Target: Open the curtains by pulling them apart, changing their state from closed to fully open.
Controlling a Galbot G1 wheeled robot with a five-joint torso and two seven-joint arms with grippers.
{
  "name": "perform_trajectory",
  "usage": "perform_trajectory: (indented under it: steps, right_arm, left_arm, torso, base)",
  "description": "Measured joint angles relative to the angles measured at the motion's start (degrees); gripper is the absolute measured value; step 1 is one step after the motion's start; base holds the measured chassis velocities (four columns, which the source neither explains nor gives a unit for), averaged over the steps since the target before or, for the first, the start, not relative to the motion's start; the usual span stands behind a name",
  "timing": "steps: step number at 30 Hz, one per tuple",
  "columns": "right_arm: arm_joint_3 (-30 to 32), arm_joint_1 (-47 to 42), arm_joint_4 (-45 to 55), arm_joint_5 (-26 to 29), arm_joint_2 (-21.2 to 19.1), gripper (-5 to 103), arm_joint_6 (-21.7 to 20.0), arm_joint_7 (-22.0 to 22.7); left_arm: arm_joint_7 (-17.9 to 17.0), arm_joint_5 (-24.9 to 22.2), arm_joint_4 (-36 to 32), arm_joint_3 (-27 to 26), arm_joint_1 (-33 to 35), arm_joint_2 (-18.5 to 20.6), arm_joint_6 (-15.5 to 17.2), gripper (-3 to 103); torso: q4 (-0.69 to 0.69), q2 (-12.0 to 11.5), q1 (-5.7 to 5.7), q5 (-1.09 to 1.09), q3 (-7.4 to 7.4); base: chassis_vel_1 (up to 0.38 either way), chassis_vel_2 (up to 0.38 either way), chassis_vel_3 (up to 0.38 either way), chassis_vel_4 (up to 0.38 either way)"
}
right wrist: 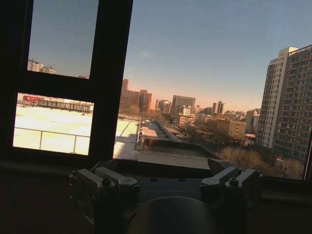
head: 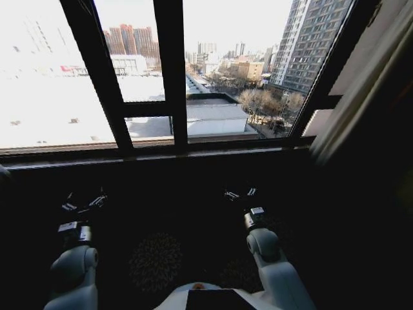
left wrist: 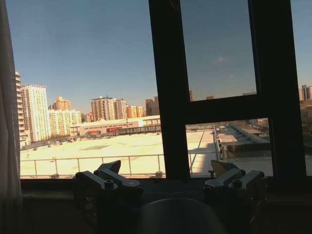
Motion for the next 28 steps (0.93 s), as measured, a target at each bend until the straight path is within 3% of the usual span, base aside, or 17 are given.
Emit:
perform_trajectory:
  steps: [16, 28]
  right_arm:
    - [0.09, 0.19, -0.26, -0.1, 0.15, 100, -0.03, 0.09]
    - [-0.15, 0.06, -0.51, -0.1, 0.29, 100, 0.04, 0.33]
  left_arm:
    - [0.42, -0.02, 0.35, -0.15, -0.06, -0.2, 0.76, 100]
    - [0.2, 0.2, 0.74, -0.31, 0.44, -0.5, -2.82, 100]
  torso:
    - [0.03, -0.02, 0.02, 0.01, 0.01]
    - [0.01, -0.04, 0.05, 0.02, 0.03]
  base:
    - [0.012, 0.021, 0.022, 0.007]
    - [0.034, 0.044, 0.055, 0.044]
